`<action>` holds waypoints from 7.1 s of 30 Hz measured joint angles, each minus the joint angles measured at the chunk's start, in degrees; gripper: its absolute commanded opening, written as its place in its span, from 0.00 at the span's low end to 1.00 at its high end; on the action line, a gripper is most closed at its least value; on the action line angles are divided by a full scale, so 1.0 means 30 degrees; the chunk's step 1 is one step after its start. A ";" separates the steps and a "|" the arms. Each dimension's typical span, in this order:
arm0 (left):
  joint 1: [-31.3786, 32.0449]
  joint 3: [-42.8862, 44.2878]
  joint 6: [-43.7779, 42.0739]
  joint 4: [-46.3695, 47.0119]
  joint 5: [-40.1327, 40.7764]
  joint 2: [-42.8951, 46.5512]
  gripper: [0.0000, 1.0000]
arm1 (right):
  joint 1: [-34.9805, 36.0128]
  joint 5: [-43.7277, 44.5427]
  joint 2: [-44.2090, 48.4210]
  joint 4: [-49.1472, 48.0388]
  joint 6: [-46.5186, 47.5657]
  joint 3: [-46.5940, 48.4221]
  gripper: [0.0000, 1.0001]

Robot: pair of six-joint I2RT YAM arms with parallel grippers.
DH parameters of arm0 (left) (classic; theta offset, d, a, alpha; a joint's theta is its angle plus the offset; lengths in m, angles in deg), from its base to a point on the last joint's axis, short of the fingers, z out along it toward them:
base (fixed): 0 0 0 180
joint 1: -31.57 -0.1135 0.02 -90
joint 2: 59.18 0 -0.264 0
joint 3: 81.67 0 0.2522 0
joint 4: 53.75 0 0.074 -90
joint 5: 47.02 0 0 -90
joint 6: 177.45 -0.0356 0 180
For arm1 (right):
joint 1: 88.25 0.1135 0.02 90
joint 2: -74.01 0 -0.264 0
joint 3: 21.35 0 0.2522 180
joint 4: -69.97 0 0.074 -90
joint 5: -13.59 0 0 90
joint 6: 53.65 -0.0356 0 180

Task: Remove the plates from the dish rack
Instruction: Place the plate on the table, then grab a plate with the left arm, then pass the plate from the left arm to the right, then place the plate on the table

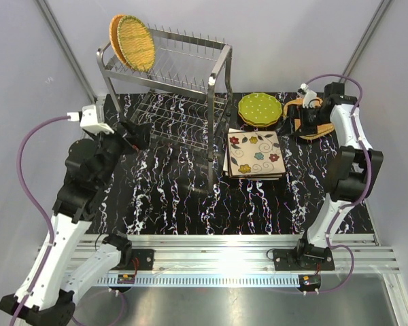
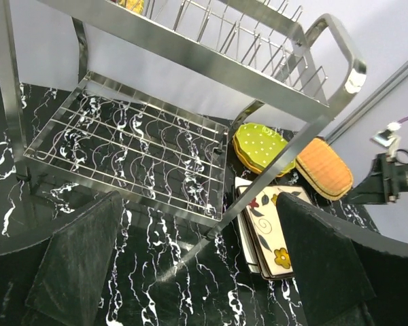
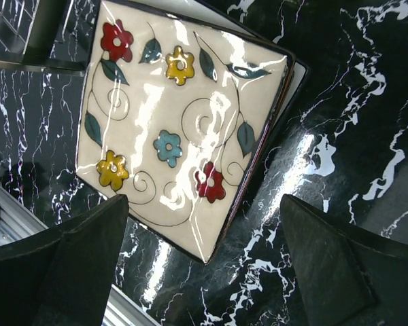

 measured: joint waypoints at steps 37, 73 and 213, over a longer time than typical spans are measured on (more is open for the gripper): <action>-0.8335 1.6334 0.6215 -0.0525 -0.5676 -1.5402 0.70 | 0.0007 -0.5792 0.8298 -0.7555 -0.2907 -0.6397 1.00; -0.7686 2.3365 0.4779 -0.3424 -0.5792 -2.2593 0.38 | 0.0007 -0.6207 0.8750 -0.8451 -0.4189 -0.7482 0.99; 0.2718 -0.7468 0.2681 0.9850 -0.5340 0.1268 0.99 | 0.3220 -0.4976 1.4477 -0.7351 -0.5676 -1.1766 0.00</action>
